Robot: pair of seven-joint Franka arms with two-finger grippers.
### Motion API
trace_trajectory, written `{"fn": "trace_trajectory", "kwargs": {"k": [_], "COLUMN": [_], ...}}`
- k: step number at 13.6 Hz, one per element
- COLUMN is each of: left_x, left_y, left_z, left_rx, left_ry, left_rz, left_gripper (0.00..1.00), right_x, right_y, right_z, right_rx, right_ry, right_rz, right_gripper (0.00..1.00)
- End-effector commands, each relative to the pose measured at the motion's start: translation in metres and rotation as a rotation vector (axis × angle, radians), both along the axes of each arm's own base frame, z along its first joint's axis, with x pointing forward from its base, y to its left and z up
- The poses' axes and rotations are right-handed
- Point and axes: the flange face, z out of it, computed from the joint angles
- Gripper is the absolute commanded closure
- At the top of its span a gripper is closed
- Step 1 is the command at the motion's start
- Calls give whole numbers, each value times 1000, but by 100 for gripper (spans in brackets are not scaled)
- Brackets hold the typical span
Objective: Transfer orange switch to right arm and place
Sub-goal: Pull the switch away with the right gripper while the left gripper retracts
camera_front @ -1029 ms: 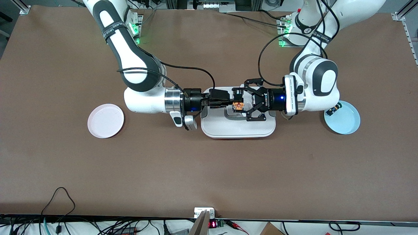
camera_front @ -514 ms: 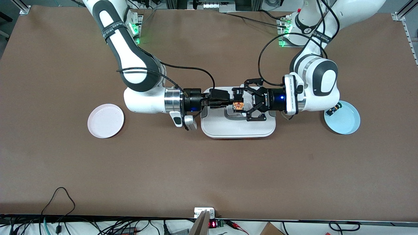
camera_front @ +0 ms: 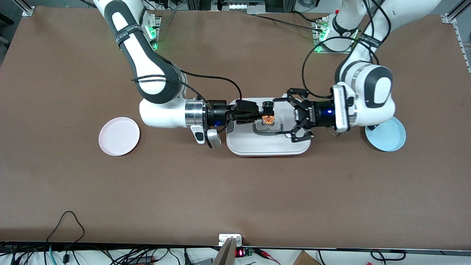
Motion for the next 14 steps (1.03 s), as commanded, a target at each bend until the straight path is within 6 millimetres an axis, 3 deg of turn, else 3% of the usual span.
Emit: {"fn": "trace_trajectory", "kwargs": {"k": [1, 5, 8, 9, 11, 12, 14], "left_x": [6, -1, -30, -34, -34, -38, -49], "left_y": [83, 230, 341, 370, 406, 419, 443], "left_z": [10, 6, -5, 6, 35, 33, 51], "left_rx": [84, 288, 374, 432, 662, 714, 846], "left_ry": [-43, -78, -20, -28, -57, -26, 111], "left_rz": [2, 6, 45, 50, -5, 4, 45], "left_gripper": [0, 0, 0, 0, 0, 0, 0], "right_x": [9, 27, 28, 28, 26, 25, 18], "right_y": [-12, -72, -121, -139, -174, -193, -229], "right_z": [7, 12, 14, 15, 3, -5, -17], "right_rx": [1, -183, -343, -403, -498, -552, -659], "right_ry": [-69, -212, -289, -313, -352, -390, -443], "right_rz": [-3, 27, 109, 154, 236, 285, 379], "right_gripper": [86, 88, 88, 88, 88, 88, 88]}}
